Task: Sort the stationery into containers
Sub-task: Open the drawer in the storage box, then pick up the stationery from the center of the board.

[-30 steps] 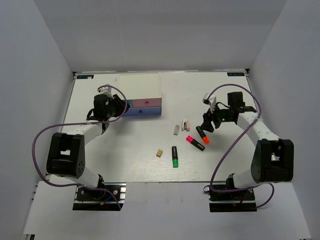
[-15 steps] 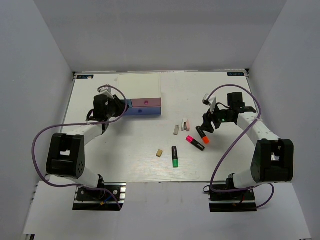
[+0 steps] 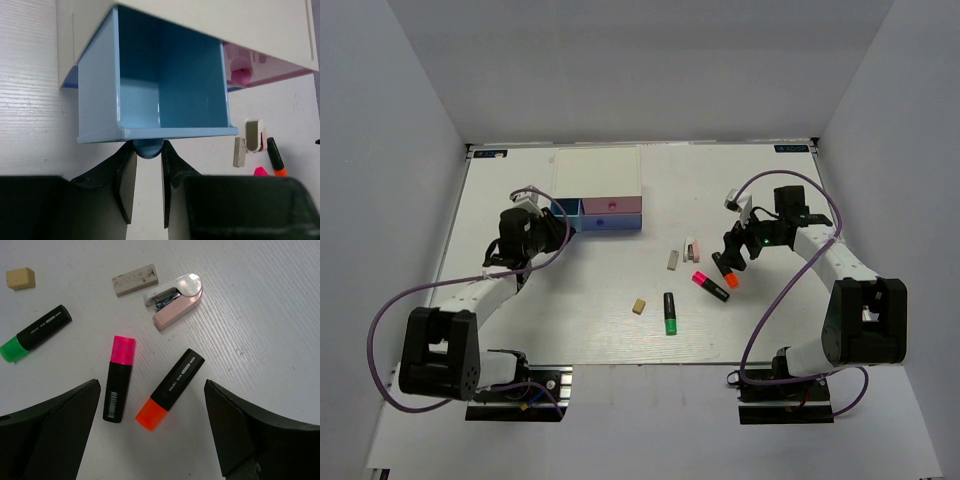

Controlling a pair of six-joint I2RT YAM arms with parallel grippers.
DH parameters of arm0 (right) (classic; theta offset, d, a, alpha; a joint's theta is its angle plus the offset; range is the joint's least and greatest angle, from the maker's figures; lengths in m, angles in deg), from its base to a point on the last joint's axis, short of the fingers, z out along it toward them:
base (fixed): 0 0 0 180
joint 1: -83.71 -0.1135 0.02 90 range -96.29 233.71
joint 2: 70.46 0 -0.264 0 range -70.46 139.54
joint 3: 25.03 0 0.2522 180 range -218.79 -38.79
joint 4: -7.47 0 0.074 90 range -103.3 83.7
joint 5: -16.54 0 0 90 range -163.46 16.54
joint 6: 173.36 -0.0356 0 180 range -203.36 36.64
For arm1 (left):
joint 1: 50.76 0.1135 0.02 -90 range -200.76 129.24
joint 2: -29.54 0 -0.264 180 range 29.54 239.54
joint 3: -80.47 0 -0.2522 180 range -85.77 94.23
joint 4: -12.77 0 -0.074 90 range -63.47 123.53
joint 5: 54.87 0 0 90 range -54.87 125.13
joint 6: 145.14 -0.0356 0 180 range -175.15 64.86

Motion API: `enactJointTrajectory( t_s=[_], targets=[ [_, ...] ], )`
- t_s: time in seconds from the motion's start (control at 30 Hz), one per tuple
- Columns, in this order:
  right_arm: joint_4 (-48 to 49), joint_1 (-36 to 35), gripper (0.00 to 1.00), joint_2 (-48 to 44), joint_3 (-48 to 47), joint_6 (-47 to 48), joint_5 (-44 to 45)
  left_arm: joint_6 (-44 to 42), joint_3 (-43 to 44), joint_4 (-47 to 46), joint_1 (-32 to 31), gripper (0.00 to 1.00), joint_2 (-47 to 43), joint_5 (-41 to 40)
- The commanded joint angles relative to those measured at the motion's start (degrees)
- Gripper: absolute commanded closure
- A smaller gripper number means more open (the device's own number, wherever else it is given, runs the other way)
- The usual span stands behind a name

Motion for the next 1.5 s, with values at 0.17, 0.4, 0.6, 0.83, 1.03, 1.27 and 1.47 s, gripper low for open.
enactJointTrajectory(
  t_s=[0.17, 0.4, 0.6, 0.83, 1.03, 1.27, 1.47],
  targets=[
    [-0.4, -0.1, 0.10, 2.1, -2.7, -1.6, -0.7, -1.9, -3.1, 4.9, 0.2, 0.94, -7.0, 0.3],
    [0.8, -0.3, 0.10, 3.0, -3.7, -1.8, -0.9, -1.9, -4.2, 5.4, 0.2, 0.55, -8.4, 0.3],
    [-1.2, -0.3, 0.10, 4.7, -5.6, 3.3, -1.7, -3.1, -2.5, 8.7, 0.2, 0.08, -9.1, -0.2],
    [-3.2, -0.9, 0.10, 7.1, -9.4, 11.5, -4.6, -4.8, -2.5, 16.1, -0.3, 0.06, -17.1, 0.4],
    [-0.4, -1.7, 0.10, 2.1, -5.8, 26.2, -13.1, -6.7, -1.9, 25.6, -0.3, 0.30, -24.9, 3.2],
    [-4.3, -3.6, 0.29, 7.7, -9.8, 24.2, -15.4, -7.2, 0.2, 30.0, -2.1, 0.60, -23.3, 15.5],
    [2.4, -5.1, 0.70, 9.3, -12.4, 4.2, -7.0, -8.3, 5.2, 30.0, -7.6, 0.49, -13.9, 17.4]
  ],
)
